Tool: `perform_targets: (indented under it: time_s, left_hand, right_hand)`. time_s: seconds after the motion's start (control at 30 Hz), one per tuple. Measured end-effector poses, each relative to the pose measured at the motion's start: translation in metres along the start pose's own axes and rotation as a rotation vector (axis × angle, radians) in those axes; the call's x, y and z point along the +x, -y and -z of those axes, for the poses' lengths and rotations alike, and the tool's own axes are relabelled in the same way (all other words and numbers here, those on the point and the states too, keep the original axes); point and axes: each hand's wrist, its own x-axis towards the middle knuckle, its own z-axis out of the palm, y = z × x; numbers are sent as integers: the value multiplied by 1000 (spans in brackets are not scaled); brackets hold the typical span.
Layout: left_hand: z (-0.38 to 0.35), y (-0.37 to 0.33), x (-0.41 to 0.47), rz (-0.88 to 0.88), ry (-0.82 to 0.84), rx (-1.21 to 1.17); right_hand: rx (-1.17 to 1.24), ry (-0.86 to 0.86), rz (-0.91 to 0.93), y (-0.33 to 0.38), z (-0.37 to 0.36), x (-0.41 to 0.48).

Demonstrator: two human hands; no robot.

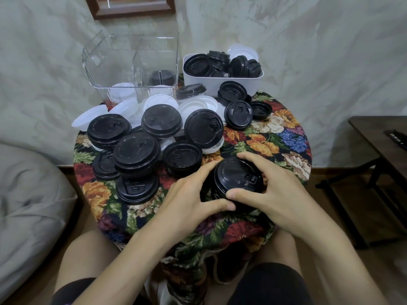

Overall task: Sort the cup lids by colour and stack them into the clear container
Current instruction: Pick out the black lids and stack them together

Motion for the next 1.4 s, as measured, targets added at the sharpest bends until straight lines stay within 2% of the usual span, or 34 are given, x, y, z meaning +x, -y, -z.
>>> perform_targets:
  time_s: [0.17,0.37,0.5,0.67,0.8,1.0,1.17,1.27,1.4]
  left_hand:
    - [2,-3,-3,-21,26,-52]
    - [1,-1,-5,-42,55,-76]
    - [-1,-2,-3,-19,30,-90]
    - [-2,-1,-2,-16,24,-80]
    - [-2,0,-2,-16,17,-87]
    - [-1,0,-1,-8,22,-93]
    - [-1,-1,-2,-12,21,-99]
    - [0,-2,-2,-11,21,-100]
    - [0,-1,-2,-5,25,-103]
  right_hand:
    - [66,-17,-4,-6,-3,0]
    - [365,124,36,-16,11,10]
    - [451,69,41,-16,23,38]
    - [316,-80,35,-14,13,98]
    - [135,-100,26,-5,1,127]
    - [176,-131,58,2,-3,133]
    - [311,-115,83,-2,-3,128]
    - [415,-191,87,-7,3,121]
    - [667,-194,-27,-13,23,101]
